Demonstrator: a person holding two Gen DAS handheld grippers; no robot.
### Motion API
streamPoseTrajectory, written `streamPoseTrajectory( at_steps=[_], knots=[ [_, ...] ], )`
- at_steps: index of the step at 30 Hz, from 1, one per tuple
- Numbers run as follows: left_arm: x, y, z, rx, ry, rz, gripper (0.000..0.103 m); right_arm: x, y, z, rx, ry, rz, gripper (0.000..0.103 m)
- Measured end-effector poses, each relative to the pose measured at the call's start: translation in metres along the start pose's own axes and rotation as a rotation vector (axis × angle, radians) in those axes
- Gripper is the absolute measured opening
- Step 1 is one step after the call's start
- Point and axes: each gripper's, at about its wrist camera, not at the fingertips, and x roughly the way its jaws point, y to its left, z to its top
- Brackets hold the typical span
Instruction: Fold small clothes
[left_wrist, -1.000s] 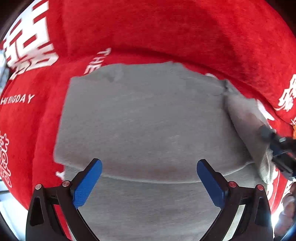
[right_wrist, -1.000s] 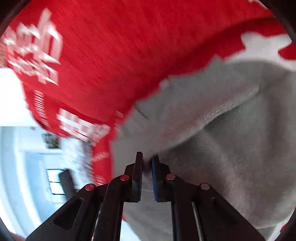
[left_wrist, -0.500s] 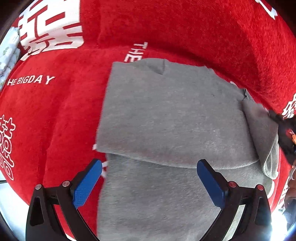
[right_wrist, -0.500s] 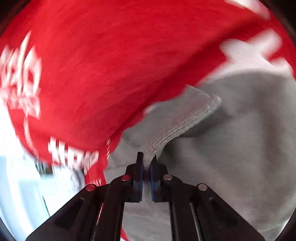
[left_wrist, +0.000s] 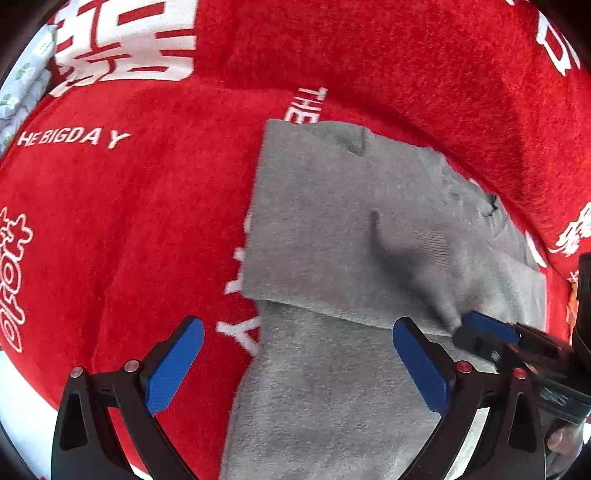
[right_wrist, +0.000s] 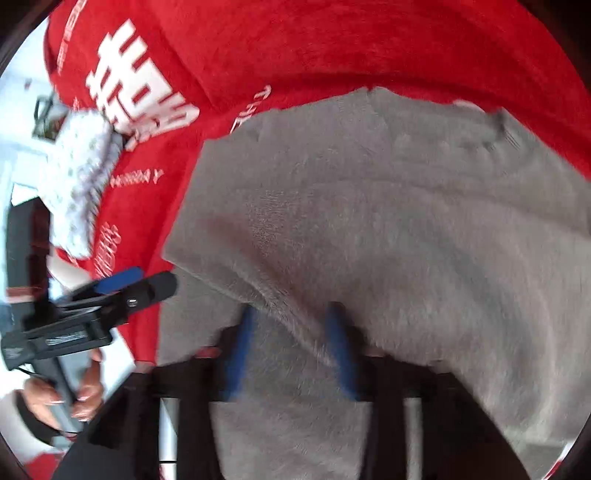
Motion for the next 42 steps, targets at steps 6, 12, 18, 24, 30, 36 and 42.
streamPoseTrajectory(
  at_steps=[6,12,18,24,30,36,42],
  knots=[
    [0.016,-0.025,0.012,0.022,0.049,-0.117,0.103,-0.026,-0.048,-0.031,0.248,-0.008,0.041,0.056],
    [0.040,-0.048,0.022,0.005,0.117,-0.205,0.103,-0.064,-0.123,-0.086,0.564,-0.092,0.077,0.057],
    [0.045,-0.051,0.029,-0.044,0.104,-0.154,0.064,-0.085,-0.182,-0.104,0.862,-0.294,0.174,0.057],
    [0.034,-0.041,0.029,-0.047,0.065,-0.201,0.019,-0.104,-0.184,-0.089,0.762,-0.285,0.073,0.007],
    [0.039,-0.047,0.015,0.035,0.062,-0.119,0.019,-0.097,-0.197,-0.087,0.687,-0.220,-0.029,0.007],
    [0.024,-0.033,0.008,0.029,0.056,0.006,0.079,-0.098,-0.186,-0.096,0.625,-0.134,0.002,0.032],
    [0.000,-0.017,-0.004,0.036,0.057,0.025,0.080,-0.135,-0.179,-0.102,0.539,-0.214,-0.034,0.049]
  ],
)
